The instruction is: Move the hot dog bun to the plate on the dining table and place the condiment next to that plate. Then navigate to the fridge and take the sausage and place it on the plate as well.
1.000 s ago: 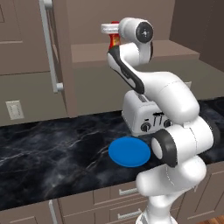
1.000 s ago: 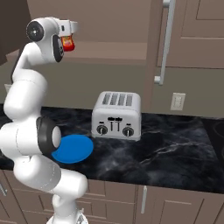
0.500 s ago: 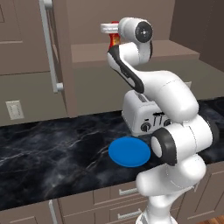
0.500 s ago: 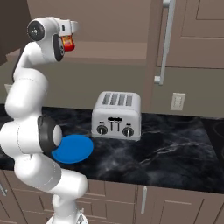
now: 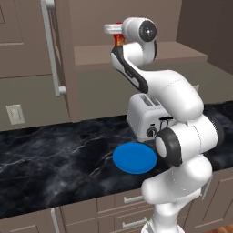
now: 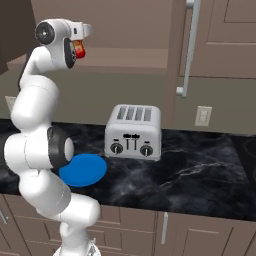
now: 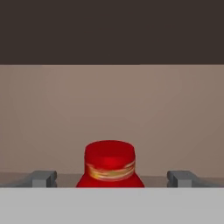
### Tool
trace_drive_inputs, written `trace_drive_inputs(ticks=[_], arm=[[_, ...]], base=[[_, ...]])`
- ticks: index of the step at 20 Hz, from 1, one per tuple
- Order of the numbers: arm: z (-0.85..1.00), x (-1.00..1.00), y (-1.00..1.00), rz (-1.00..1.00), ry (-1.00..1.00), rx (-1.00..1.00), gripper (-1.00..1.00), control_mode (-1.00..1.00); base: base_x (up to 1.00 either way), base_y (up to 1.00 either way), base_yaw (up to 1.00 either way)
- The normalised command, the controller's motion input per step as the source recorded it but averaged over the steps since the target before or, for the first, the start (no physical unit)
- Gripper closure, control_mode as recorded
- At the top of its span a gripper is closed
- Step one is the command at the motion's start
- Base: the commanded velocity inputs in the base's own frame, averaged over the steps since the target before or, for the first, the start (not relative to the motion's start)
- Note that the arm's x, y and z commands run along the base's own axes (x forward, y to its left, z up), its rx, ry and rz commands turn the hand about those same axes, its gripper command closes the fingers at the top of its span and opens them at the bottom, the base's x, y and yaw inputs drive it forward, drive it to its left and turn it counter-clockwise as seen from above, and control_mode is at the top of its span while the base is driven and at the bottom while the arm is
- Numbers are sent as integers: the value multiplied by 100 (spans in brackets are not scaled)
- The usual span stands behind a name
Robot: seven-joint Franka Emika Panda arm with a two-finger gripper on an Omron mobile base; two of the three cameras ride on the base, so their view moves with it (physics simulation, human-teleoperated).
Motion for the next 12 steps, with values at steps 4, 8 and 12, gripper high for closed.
trace_drive_inputs(ticks=[4, 8, 12], arm=[[0, 14, 0, 0, 0, 0, -100, -100], [0, 10, 0, 0, 0, 0, -100, -100], [-1, 4, 0, 0, 0, 0, -100, -100]], base=[[0, 0, 0], [0, 0, 0], [0, 0, 0]])
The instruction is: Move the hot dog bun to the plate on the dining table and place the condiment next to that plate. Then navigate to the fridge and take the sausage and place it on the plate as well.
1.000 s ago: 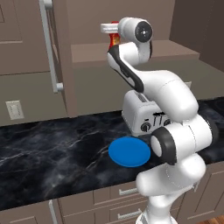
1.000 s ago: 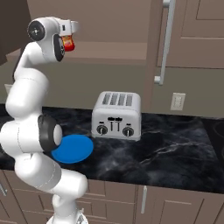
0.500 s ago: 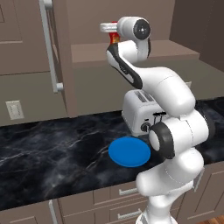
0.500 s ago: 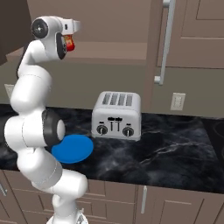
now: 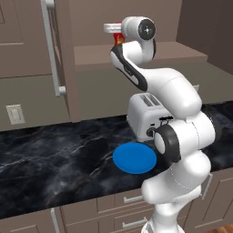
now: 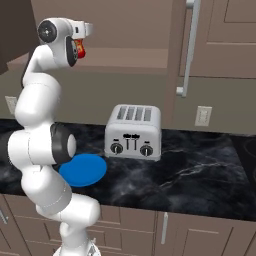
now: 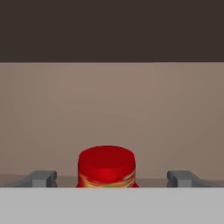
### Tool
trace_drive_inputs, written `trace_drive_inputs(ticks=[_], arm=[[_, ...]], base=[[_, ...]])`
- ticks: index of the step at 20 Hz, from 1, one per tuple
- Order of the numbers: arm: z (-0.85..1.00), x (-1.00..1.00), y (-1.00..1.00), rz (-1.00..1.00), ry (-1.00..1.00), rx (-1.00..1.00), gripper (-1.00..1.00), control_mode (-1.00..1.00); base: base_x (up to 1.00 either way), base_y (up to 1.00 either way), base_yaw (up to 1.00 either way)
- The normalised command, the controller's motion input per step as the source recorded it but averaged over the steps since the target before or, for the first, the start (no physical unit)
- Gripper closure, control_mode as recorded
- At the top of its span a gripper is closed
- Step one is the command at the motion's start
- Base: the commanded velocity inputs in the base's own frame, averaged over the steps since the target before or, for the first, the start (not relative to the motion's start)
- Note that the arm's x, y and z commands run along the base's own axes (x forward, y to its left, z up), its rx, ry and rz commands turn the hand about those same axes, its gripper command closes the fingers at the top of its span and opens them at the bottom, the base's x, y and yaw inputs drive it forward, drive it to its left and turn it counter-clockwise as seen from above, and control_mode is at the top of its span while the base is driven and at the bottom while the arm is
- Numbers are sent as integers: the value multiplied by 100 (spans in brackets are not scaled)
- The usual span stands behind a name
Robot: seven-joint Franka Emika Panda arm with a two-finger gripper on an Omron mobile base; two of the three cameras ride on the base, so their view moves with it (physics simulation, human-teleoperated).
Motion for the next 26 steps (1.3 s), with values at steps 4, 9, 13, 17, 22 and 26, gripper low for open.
trace_drive_inputs(ticks=[4, 9, 13, 17, 22, 26], arm=[[-4, 4, 0, 0, 0, 0, -100, -100], [-4, 6, 0, 0, 1, 0, -100, -100], [-1, 6, 0, 0, 0, 0, -100, -100], [0, 8, 0, 0, 0, 0, 100, -100], [-4, 6, 0, 0, 3, 0, 100, -100], [-5, 6, 0, 0, 2, 0, 100, -100]], base=[[0, 0, 0], [0, 0, 0], [0, 0, 0], [0, 0, 0], [0, 0, 0], [0, 0, 0]])
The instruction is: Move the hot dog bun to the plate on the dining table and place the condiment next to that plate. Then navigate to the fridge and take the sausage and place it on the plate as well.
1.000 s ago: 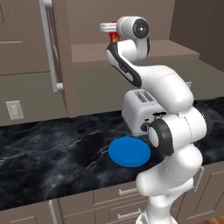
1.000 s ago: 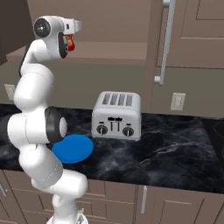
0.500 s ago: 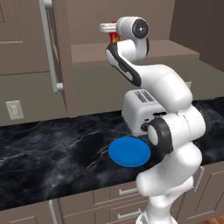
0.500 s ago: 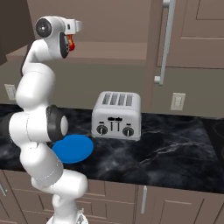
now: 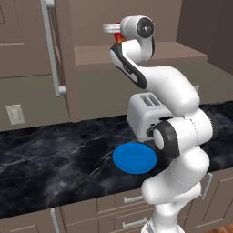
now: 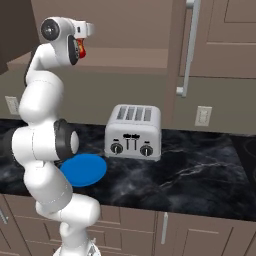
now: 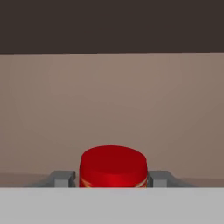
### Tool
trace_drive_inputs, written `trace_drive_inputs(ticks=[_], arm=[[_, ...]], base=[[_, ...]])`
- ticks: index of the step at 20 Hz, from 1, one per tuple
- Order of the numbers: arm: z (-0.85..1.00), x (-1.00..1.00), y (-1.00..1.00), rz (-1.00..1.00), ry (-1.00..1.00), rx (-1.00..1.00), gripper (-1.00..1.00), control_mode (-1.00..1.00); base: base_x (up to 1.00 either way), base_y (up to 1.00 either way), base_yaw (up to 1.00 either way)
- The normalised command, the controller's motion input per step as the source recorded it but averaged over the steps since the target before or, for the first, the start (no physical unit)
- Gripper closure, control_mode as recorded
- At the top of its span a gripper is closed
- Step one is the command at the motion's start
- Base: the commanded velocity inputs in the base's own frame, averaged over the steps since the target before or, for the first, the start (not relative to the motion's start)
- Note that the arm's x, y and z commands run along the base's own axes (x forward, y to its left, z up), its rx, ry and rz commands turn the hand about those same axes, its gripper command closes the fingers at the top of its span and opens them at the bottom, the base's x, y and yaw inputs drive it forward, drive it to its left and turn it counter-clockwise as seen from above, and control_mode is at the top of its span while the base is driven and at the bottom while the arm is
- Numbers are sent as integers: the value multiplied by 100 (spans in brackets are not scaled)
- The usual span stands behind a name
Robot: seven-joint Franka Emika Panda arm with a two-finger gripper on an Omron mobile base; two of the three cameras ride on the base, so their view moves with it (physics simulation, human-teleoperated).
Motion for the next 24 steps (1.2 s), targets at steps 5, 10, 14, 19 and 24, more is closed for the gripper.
trace_drive_inputs(ticks=[5, 10, 14, 19, 24], arm=[[-2, 0, 2, 0, 3, -3, 100, -100], [-1, -22, 0, 0, -2, 0, 100, -100], [-5, -71, 0, 0, -8, 0, 100, -100], [-1, -93, -5, -1, -8, 0, 100, -100], [0, -99, -5, 0, -1, 0, 100, -100]], base=[[0, 0, 0], [0, 0, 0], [0, 0, 0], [0, 0, 0], [0, 0, 0]])
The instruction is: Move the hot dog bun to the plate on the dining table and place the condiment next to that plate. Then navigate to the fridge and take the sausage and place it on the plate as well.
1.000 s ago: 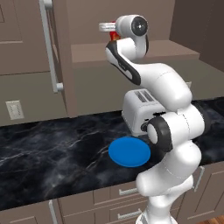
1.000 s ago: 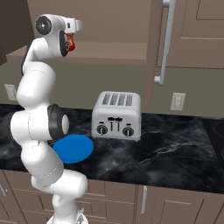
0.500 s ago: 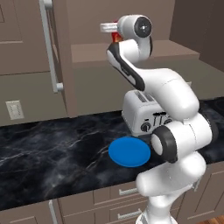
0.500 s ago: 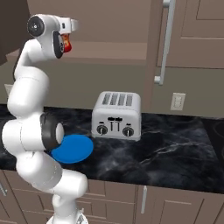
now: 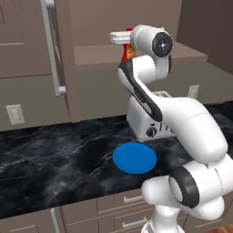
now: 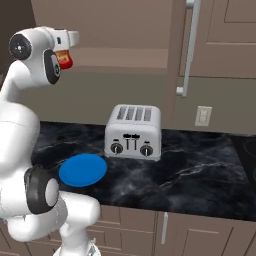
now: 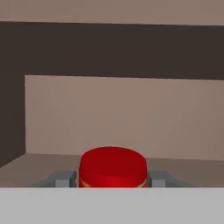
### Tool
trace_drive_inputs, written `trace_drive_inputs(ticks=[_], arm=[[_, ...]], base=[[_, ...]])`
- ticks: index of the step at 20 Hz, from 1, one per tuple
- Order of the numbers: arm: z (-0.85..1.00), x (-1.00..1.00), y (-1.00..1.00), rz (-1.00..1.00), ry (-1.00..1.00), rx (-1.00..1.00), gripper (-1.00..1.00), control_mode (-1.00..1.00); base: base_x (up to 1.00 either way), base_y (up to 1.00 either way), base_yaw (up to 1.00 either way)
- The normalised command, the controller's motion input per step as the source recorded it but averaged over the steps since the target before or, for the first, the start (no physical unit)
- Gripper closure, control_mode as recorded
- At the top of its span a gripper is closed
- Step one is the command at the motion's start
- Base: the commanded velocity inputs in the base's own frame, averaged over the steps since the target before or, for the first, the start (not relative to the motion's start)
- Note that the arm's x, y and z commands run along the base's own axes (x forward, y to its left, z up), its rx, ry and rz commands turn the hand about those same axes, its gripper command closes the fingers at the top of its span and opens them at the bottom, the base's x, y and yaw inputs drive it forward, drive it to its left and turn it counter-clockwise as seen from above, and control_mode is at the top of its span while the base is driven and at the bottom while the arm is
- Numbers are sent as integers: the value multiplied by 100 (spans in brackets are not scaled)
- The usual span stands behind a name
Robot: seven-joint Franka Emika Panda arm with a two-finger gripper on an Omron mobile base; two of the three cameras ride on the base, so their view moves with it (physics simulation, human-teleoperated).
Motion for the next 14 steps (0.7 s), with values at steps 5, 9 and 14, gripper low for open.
trace_drive_inputs(ticks=[5, 9, 14], arm=[[1, -92, -2, -6, 0, 0, 100, -100], [0, -87, -7, -14, 0, 0, 100, -100], [0, -98, -19, -17, 0, 2, 100, -100]], base=[[0, 0, 0], [0, 0, 0], [0, 0, 0]])
